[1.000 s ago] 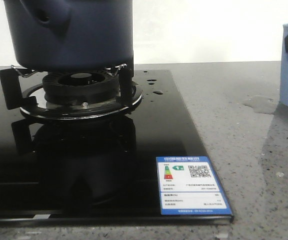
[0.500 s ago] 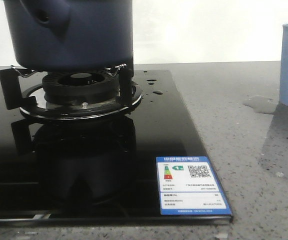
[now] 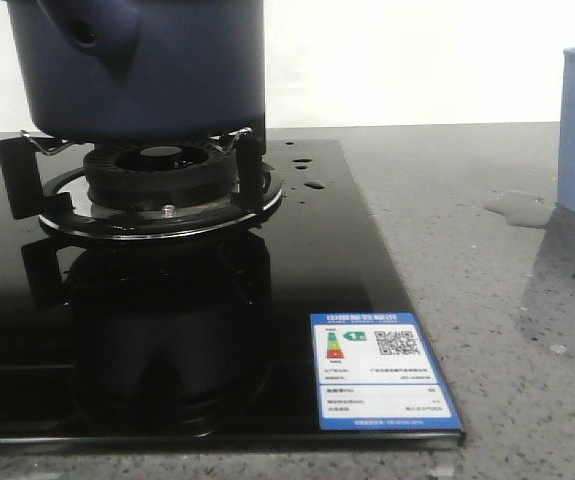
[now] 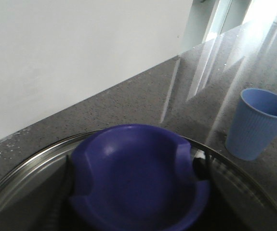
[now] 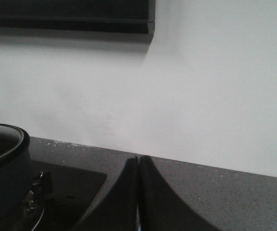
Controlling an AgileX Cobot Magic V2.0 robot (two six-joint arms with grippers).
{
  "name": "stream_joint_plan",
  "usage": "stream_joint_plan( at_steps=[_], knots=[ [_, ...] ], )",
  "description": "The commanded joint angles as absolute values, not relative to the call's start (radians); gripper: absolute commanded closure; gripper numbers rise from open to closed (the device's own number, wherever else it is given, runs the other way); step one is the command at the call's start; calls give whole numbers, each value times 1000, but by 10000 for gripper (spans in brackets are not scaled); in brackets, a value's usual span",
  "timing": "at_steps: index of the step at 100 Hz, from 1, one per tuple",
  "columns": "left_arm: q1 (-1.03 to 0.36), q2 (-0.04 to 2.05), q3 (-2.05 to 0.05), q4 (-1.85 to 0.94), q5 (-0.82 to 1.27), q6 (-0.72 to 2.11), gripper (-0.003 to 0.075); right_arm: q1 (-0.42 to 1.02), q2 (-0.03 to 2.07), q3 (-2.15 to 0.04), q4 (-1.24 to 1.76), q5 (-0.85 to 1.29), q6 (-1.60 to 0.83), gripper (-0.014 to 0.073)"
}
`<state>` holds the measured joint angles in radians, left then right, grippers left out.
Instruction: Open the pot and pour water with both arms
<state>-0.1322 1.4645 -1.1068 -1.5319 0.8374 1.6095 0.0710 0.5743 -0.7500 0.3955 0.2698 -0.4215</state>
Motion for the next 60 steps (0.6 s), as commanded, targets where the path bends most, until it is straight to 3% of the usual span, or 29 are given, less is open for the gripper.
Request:
stream_joint_plan(
  at_steps=[1,27,34,49,60],
  knots=[
    [-149,1438,-1138,-1608,860,1617,447,68,575,-786,405,215,-422,659],
    [-178,1438,-1140,-1600,788,1652,435,68,575,-786,405,221,-422,659],
    [-178,1438,-1140,-1602,758,1652,372,68,575,-786,405,229,-422,659],
    [-178,1438,-1140,-1652,702,1652,155,68,575,-784,405,245,-422,659],
    [-178,1428,-1140,-1675,742,1652,134,68,575,-784,405,246,-422,659]
  ],
)
